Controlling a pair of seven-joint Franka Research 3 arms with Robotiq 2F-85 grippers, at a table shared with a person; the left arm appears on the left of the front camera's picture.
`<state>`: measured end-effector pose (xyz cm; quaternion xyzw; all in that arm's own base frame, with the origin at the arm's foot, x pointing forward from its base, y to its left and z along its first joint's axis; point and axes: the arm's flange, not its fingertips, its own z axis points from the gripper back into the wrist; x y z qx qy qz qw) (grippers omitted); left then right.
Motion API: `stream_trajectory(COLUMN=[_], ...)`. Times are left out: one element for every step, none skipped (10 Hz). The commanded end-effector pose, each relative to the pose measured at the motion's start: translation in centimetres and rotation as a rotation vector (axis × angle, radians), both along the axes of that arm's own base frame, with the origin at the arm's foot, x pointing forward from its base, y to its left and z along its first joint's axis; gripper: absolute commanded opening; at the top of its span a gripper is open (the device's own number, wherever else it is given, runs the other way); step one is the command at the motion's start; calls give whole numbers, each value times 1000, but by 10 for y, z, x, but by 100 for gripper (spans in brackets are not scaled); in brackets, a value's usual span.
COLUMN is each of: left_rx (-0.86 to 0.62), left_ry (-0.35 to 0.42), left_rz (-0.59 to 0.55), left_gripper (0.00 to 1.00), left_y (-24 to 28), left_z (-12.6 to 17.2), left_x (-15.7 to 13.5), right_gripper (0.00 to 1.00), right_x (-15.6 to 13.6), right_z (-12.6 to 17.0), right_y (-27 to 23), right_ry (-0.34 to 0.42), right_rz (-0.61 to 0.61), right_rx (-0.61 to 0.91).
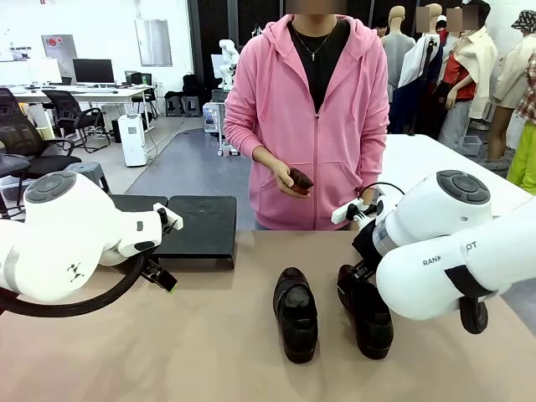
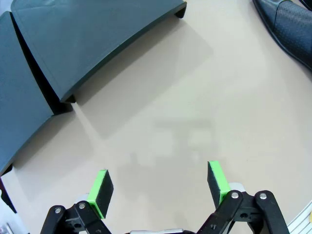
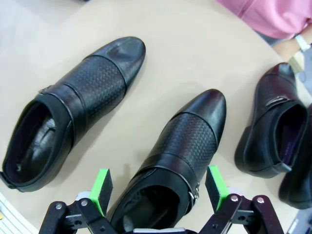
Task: Organize the shoes by placing them on the stand.
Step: Pick up one Shoe and place it in the middle of the table.
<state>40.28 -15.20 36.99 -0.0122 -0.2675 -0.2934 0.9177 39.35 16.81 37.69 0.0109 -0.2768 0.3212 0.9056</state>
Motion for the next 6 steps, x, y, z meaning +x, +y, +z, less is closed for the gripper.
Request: stream_trajectory(left_rx=[-115,-159,-249,-333,-387,-443], left_ry=[43,143,195,211,233,272], left_rz=[-27,119,87,67,42,-22], left_gripper=[100,100,100,100,100,100], left_y=[14,23,41,65,93,123], left_z=[39,79,109,130,147,155], left_x=[-13,-34,-60,-85,-112,-139], right_gripper=[100,100,100,100,100,100], right_x=[-19,-41,-67,-94,-123,-148], right_z=[60,96,128,153,171,178], right_y=[1,-11,-26,-51,-80,-113], right_ry=[56,138,200,207,210,210], right_rz=[-16,-61,-84,-151,-168,-224], right_rx=[9,28,112,178,246,290])
